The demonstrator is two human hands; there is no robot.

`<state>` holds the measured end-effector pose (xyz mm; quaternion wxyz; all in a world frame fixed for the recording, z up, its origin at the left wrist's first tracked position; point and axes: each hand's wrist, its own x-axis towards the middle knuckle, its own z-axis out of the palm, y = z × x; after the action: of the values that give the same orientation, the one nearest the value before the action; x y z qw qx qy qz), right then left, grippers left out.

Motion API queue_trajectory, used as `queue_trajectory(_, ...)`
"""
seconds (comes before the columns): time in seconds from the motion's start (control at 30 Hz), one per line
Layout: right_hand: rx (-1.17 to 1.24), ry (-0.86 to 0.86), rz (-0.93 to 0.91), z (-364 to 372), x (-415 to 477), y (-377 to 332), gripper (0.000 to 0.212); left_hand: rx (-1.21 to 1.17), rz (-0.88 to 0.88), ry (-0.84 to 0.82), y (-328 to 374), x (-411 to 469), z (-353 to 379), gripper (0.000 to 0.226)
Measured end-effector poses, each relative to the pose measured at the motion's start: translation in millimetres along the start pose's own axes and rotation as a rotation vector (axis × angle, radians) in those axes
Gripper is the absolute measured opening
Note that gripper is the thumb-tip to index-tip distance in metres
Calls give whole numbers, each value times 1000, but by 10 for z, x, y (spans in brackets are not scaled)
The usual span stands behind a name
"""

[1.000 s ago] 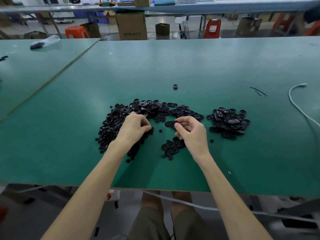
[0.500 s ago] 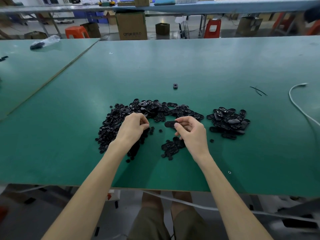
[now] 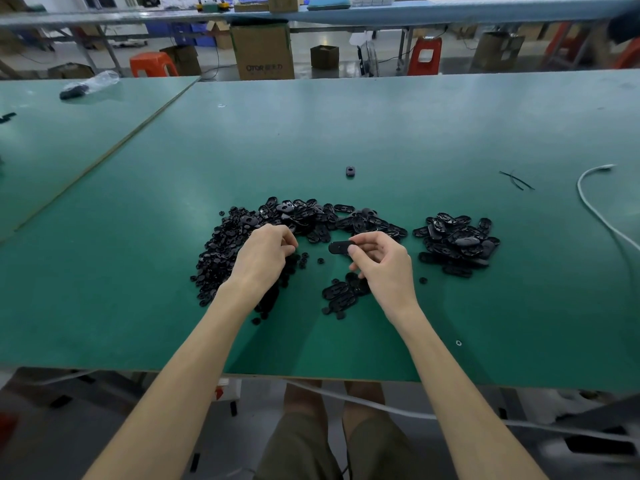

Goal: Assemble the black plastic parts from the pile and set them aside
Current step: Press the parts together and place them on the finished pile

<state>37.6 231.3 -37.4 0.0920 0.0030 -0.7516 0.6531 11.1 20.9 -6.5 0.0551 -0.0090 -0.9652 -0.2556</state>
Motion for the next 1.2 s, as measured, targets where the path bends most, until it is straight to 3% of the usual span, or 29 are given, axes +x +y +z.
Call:
queue_trajectory(0.53,-11,3,3,3,-8,-18,9,184,127,-81,9,33,12,11)
queue_trajectory(0.73,-17,3,3,-1,-13,-22,8,207,169,-41,54,7,60,5)
queue_trajectory(1.2,-22,2,0,4,-11,-16,9,143,118,-79,-6,45,41,9)
